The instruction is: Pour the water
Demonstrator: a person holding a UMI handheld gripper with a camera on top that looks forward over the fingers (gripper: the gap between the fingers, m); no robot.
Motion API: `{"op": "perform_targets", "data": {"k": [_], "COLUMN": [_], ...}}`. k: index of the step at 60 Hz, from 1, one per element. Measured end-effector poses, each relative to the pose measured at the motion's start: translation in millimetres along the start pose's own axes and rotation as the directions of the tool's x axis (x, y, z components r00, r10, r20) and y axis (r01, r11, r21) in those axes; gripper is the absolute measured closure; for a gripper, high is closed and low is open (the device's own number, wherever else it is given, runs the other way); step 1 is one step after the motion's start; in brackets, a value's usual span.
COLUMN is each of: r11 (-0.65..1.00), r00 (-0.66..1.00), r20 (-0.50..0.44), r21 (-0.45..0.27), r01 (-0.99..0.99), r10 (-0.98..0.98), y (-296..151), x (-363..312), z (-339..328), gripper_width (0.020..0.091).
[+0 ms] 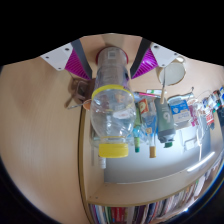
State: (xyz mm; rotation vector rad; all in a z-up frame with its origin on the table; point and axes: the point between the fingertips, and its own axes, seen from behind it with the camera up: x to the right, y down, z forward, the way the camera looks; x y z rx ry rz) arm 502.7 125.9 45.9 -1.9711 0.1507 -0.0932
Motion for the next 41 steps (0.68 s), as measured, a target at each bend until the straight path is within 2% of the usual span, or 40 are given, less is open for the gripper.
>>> {"op": "perform_targets", "data": {"k": [9,17,36,41], "r11": [0.999,0.997,0.997,0.994], "r00": [1.000,0.998,0.997,0.995], "r20": [0.010,-0.035,-0.061,-0.062], "r21": [-0.032,-0.061,-0.046,-0.065], "r01": [-0.012,-0.047,-0.053,-0.088], "r10": [0.013,0.045,0.050,0.084], "y": [5.9,7.9,-11.6,-12.5], "x": [-7.1,-5.9,-49.4,-65.4], "z": [-39.4,-96.5,-264.5,-305.2], "gripper_width": [0.0264,0.0260,0.0265,0.0263]}}
